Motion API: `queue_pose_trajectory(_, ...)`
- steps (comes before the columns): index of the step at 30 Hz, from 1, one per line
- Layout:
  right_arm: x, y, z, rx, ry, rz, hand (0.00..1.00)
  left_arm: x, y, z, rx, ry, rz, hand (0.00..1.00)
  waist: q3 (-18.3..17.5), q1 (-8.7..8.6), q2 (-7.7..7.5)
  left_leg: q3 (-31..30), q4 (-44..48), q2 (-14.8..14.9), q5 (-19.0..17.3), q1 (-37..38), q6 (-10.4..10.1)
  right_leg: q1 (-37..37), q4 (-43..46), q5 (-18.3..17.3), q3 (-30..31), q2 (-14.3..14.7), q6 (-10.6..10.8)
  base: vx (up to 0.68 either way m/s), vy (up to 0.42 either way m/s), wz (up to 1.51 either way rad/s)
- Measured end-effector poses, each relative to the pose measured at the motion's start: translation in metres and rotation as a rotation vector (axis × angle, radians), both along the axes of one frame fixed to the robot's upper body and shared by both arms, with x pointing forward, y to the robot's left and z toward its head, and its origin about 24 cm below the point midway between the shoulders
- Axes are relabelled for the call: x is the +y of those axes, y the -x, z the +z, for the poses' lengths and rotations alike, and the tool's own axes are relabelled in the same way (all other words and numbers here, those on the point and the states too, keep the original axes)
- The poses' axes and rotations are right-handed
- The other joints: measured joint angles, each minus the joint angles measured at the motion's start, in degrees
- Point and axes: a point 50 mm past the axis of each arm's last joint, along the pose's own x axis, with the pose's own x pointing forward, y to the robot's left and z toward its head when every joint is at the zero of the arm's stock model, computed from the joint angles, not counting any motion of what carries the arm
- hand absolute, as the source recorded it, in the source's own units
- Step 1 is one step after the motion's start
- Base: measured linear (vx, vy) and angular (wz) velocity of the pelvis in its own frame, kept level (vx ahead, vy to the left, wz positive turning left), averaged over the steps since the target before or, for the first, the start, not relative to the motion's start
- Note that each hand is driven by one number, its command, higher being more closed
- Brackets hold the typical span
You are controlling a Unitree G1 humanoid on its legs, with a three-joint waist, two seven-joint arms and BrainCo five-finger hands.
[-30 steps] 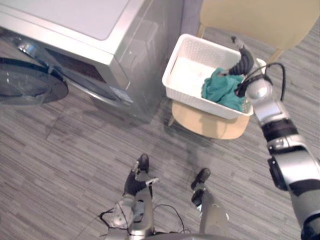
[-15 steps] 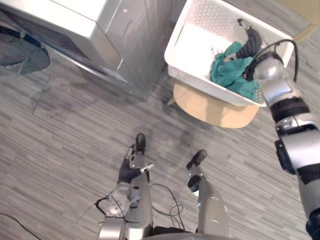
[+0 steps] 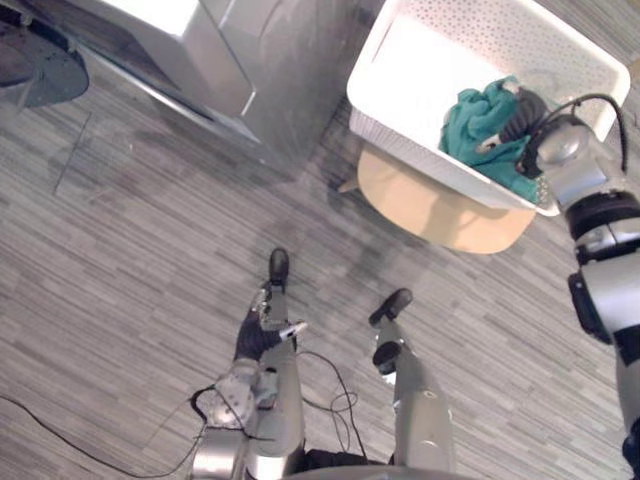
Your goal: Pick up the laundry basket with both hands and put the clothes into the washing machine.
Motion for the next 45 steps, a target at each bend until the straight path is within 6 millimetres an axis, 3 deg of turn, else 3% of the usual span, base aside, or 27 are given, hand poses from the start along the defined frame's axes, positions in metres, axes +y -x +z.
queue_pose_trajectory(4, -0.017, 0.005, 0.007, 0.003, 0.044, -0.062, 0.00, -0.008, 0.000, 0.004, -0.016, 0.031, -0.023, 0.00, 0.06, 1.19, 0.05, 0.05, -0.93, 0.05, 0.96, -1.90, -0.02, -2.39, -0.26, 0.35, -0.03, 0.14, -0.49, 0.01, 0.011, -0.05)
queue_pose_trajectory(17, -0.013, 0.007, 0.024, -0.053, 0.087, -0.034, 0.00, -0.028, -0.004, 0.028, -0.125, 0.174, -0.066, 0.00, 0.15, 1.44, 0.21, 1.48, -0.94, 0.21, 1.21, -5.41, 0.08, -6.96, 0.62, 0.49, -1.75, -1.47, -0.67, 0.02, 0.030, -0.05)
queue_pose_trajectory(18, -0.012, 0.007, 0.025, -0.059, 0.079, -0.028, 1.00, -0.029, -0.004, 0.029, -0.130, 0.178, -0.068, 0.00, 0.15, 1.44, 0.21, 1.60, -0.94, 0.21, 1.21, -5.42, 0.08, -7.15, 0.88, 0.48, -1.89, -1.60, -0.67, 0.03, 0.049, -0.07)
queue_pose_trajectory(25, -0.014, 0.010, 0.029, -0.112, 0.034, -0.018, 1.00, -0.038, -0.004, 0.046, -0.200, 0.246, -0.080, 0.00, 0.08, 2.29, 0.35, 1.98, -0.83, 0.23, 1.25, -5.69, 0.01, -7.77, 2.74, -0.46, -4.28, -2.61, -1.47, 0.02, 0.039, 0.01)
queue_pose_trajectory(34, -0.003, 0.006, 0.019, -0.170, -0.110, -0.002, 1.00, -0.039, -0.005, 0.049, -0.209, 0.283, -0.038, 0.00, 0.05, 2.76, 0.39, 2.08, -0.65, 0.37, 1.56, -2.96, -0.45, -5.12, 3.93, -0.65, -5.90, -3.13, -1.79, 0.01, 0.016, 0.03)
queue_pose_trajectory(45, -0.027, 0.016, 0.033, -0.350, -0.318, -0.103, 1.00, -0.030, -0.004, 0.046, -0.200, 0.219, -0.048, 0.00, -0.24, 2.47, 0.46, 1.09, -2.21, 0.06, 1.66, 5.67, -0.31, 3.69, 3.41, -1.38, -6.34, -2.46, -1.86, -0.05, -0.003, 0.08)
